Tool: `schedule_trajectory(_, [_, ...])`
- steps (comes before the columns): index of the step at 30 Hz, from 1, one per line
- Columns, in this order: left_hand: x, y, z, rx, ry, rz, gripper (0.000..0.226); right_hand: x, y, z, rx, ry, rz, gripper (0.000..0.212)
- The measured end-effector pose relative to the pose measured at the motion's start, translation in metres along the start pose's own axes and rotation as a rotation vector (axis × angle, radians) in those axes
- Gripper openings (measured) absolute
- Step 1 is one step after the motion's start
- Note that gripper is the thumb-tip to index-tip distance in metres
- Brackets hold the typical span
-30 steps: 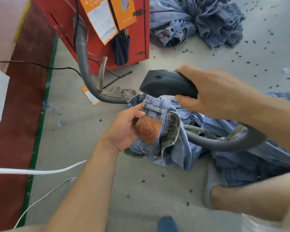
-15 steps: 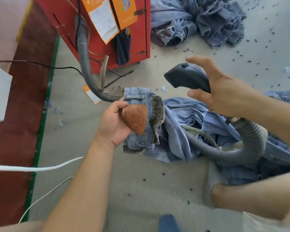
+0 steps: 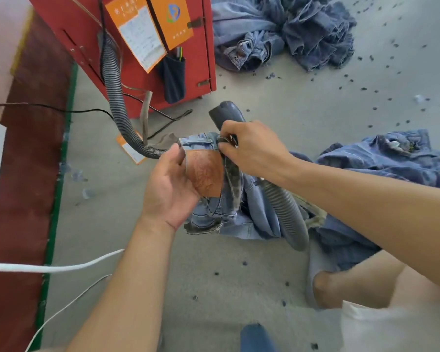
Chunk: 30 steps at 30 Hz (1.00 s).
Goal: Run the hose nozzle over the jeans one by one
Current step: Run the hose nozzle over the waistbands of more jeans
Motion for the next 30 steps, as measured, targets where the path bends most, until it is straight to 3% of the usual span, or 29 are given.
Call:
schedule_trajectory(3, [-0.005, -0.004, -0.011, 0.659, -0.046, 0.032, 0.068, 0.007, 0.013, -0.008, 0.015, -0.025, 0.051, 0.010])
schedule_trajectory(5, [-0.008, 0.009, -0.027, 1.050, -0.003, 0.171, 0.086, 0.011, 0.018, -0.016, 0.009, -0.011, 0.042, 0.011])
schedule_trajectory(7, [-0.006, 0.021, -0.035, 1.188, -0.014, 0.328, 0.078, 0.012, 0.019, -0.029, 0.021, 0.049, 0.015, 0.013])
schedule_trajectory(10, [0.005, 0.027, -0.051, 0.962, 0.022, 0.282, 0.016, 0.009, 0.023, -0.041, 0.004, 0.142, -0.028, 0.020])
schedule_trajectory(11, [0.005, 0.035, -0.053, 0.787, 0.074, 0.287, 0.008, 0.009, 0.027, -0.038, -0.008, 0.146, -0.038, 0.025])
schedule_trajectory(12, [0.005, 0.042, -0.054, 0.566, 0.124, 0.270, 0.006, 0.011, 0.034, -0.030, -0.024, 0.133, -0.043, 0.029])
schedule_trajectory(14, [0.002, 0.047, -0.051, 0.094, 0.159, 0.161, 0.033, 0.011, 0.048, -0.006, -0.089, 0.090, -0.046, 0.032])
schedule_trajectory(17, [-0.007, 0.054, -0.045, -0.198, 0.120, 0.132, 0.050, 0.003, 0.058, 0.030, -0.182, 0.026, -0.065, 0.034])
schedule_trajectory(21, [-0.014, 0.061, -0.065, -0.178, 0.198, 0.224, 0.060, -0.011, 0.042, 0.054, -0.211, -0.002, -0.156, 0.019])
schedule_trajectory(25, [-0.010, 0.067, -0.069, 0.008, 0.245, 0.381, 0.030, -0.041, 0.035, 0.067, -0.158, -0.007, -0.242, 0.072])
schedule_trajectory(26, [-0.009, 0.069, -0.068, 0.012, 0.239, 0.395, 0.026, -0.050, 0.032, 0.072, -0.144, -0.038, -0.281, 0.074])
schedule_trajectory(29, [-0.006, 0.066, -0.063, -0.081, 0.202, 0.320, 0.032, -0.072, 0.024, 0.074, -0.091, -0.016, -0.383, 0.018])
schedule_trajectory(30, [-0.006, 0.064, -0.061, -0.103, 0.188, 0.285, 0.035, -0.076, 0.021, 0.074, -0.074, -0.003, -0.422, 0.013])
Point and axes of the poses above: each hand's wrist, its own x-axis towards the middle knuckle, its own y-axis out of the back of the hand, z = x × y, the point moved 10 cm from there along x, towards the middle knuckle, and after that the axes turned 10 degrees about -x, right-handed, at the moved point
